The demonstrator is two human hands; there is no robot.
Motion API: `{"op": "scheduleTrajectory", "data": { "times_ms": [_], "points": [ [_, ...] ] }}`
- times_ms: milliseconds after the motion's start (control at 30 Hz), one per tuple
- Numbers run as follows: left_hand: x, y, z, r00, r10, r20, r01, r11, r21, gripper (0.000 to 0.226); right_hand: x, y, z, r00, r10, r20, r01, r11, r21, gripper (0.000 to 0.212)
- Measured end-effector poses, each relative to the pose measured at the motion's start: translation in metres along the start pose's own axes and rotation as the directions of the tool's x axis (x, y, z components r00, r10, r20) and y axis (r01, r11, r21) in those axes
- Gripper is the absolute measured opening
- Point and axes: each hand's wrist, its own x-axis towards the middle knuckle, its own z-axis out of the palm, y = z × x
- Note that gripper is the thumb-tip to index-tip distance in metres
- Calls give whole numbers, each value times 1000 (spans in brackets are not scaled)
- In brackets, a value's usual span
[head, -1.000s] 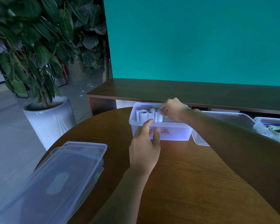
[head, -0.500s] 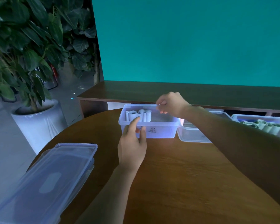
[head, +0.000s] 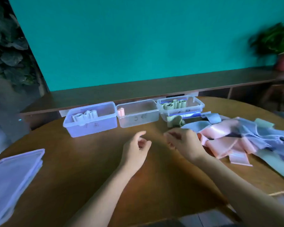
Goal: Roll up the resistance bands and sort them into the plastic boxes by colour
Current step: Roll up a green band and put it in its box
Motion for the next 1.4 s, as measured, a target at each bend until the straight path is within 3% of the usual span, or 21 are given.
{"op": "scheduleTrajectory", "data": {
  "times_ms": [133, 300, 533, 700, 1067, 1267, 1400],
  "points": [
    [-8, 27, 39, 999, -12, 35, 13, 1000, -17, 35, -35, 34, -27, 990, 87, -113, -85, 996, 20, 25],
    [-10, 53, 75, 999, 24, 34, -24, 1000, -3, 35, -49, 51, -45, 963, 100, -251, -84, 994, 75, 18],
    [-20, 84, 109, 990, 136, 28, -130, 978, -166, 26, -62, 61, -62, 935, 111, -337, -99, 994, 54, 23],
    [-22, 100, 130, 994, 84, 68, -74, 987, -143, 28, -72, 71, -80, 919, 140, -369, -123, 990, 69, 22],
    [-36, 104, 126, 993, 86, -76, -98, 979, -181, 22, -83, 75, -93, 919, 184, -348, -128, 976, 179, 18],
    [-21, 89, 101, 959, 177, -220, -176, 984, 25, 17, -75, 64, -79, 940, 126, -317, -79, 984, 159, 20],
    [22, 82, 99, 983, 114, -143, -107, 993, 51, 25, -59, 58, -69, 948, 108, -300, -78, 991, 109, 17]
  ]
}}
